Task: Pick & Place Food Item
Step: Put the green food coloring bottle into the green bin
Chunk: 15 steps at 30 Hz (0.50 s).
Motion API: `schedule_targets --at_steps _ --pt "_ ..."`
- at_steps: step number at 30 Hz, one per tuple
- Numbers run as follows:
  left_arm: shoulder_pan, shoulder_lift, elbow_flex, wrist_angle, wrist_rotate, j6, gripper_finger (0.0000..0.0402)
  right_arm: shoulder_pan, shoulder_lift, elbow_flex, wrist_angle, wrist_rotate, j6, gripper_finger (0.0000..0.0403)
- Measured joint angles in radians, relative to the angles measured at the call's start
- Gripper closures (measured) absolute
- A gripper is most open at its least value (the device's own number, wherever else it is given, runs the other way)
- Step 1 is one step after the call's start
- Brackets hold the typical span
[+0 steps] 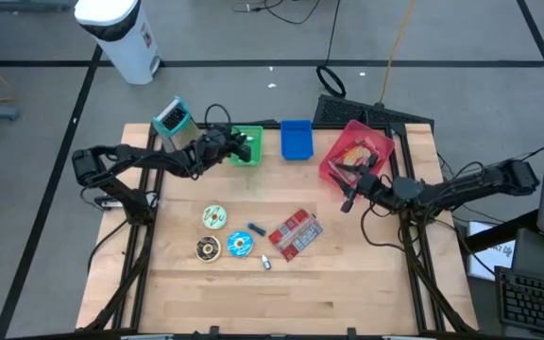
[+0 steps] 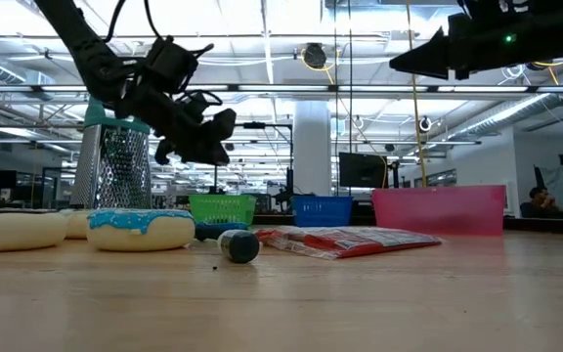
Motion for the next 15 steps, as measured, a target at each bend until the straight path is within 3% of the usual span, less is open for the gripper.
schedule_targets --at_steps 15 --pt "-0.034 0.168 -0.002 0.131 -0.052 -0.027 0.0330 -0.021 0.024 0.000 0.000 -0.080 0.049 0.0264"
